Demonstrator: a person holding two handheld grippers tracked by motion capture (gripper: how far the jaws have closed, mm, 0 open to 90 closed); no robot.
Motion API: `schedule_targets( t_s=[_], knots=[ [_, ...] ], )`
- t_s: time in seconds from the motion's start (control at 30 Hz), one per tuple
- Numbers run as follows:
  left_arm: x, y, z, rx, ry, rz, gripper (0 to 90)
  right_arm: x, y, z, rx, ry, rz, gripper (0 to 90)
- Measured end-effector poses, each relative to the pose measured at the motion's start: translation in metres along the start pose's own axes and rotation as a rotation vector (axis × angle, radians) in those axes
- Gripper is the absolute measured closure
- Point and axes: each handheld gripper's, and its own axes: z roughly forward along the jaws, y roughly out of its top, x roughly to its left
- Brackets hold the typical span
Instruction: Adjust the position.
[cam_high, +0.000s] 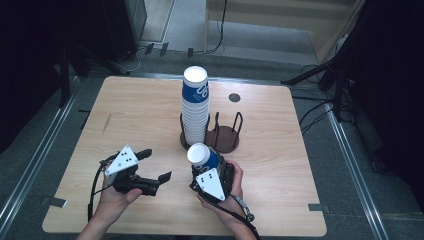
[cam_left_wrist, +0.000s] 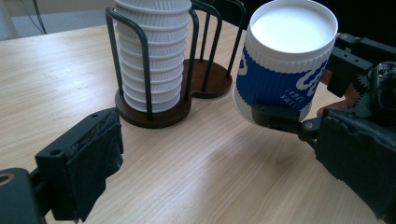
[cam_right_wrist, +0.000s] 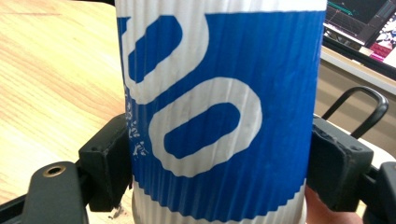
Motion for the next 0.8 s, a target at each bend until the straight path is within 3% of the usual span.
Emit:
schedule_targets(
  t_s=[0.8],
  knots=[
    [-0.012, 0.001, 0.008, 0.035, -0.060, 0.056, 2.1, 0.031, 0.002, -0.005, -0.044, 0.069, -0.147, 19.2]
  ],
)
